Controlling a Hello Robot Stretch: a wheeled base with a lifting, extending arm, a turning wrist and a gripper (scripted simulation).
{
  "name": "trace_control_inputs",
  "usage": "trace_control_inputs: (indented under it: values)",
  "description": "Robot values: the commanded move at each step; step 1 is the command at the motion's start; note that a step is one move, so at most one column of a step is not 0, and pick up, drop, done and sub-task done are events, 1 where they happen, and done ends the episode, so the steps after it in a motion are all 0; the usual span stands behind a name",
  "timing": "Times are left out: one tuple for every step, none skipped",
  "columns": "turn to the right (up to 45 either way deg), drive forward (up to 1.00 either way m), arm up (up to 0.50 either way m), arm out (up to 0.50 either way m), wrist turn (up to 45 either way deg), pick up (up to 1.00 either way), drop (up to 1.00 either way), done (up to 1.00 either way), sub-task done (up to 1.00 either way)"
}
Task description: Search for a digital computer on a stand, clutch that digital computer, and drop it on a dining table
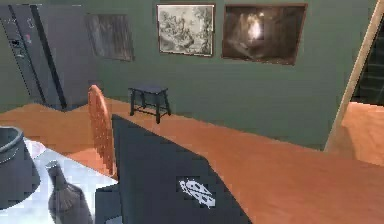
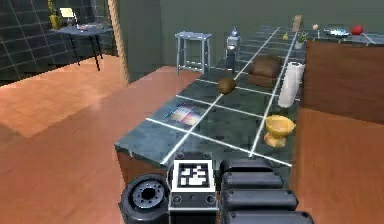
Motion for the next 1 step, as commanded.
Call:
trace_control_inputs:
  values:
    - [-45.0,0.00,0.00,0.00,0.0,0.00,0.00,0.00,0.00]
